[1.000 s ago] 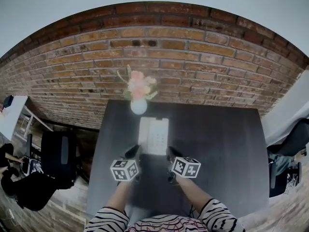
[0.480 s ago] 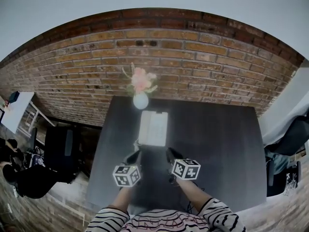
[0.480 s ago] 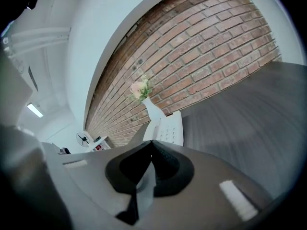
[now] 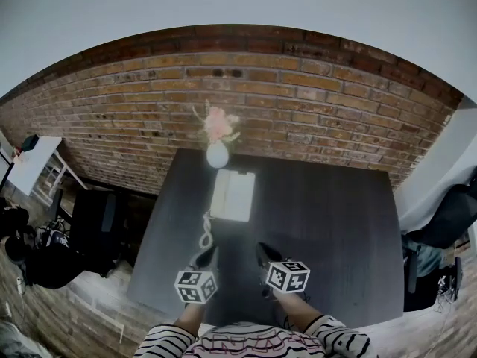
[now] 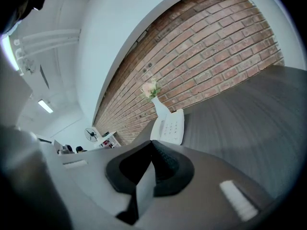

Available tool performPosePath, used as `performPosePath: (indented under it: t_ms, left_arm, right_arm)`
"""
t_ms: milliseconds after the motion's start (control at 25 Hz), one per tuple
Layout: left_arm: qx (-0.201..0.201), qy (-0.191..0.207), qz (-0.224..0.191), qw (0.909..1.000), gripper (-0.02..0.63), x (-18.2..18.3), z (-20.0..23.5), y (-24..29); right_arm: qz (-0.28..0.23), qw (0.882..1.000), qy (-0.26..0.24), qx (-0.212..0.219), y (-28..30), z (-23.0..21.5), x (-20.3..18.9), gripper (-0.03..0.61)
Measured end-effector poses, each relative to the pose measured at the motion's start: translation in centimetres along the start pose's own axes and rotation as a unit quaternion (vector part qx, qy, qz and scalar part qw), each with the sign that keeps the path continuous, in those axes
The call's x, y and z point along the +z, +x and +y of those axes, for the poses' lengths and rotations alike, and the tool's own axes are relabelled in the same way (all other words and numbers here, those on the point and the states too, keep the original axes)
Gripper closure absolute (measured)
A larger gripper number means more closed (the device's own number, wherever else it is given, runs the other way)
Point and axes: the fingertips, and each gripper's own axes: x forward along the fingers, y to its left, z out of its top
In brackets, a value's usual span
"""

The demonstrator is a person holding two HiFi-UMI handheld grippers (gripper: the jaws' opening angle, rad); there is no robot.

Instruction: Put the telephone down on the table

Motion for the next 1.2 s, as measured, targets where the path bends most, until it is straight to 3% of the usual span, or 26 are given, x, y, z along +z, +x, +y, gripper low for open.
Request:
performPosePath:
  t_ms: [440, 880, 1200]
  left_arm:
    - [0.013, 0.011, -0.005, 0.9998, 0.612, -3.1, -9.6, -3.9]
    - [0.071, 0.01, -0.007, 0.9974, 0.612, -7.0, -16.7, -8.8]
    - [0.091, 0.005, -0.018, 0.9957, 0.612, -9.1, -20.6, -10.9]
  right_arm:
    - [0.033, 0.994, -0.084, 0.068, -9.7, 0.9, -1.5, 0.577]
    - [0.047, 0.989, -0.095, 0.101, -18.8, -1.2, -3.2, 0.577]
    - [0.054, 0.987, -0.1, 0.115, -23.1, -2.8, -4.2, 0.578]
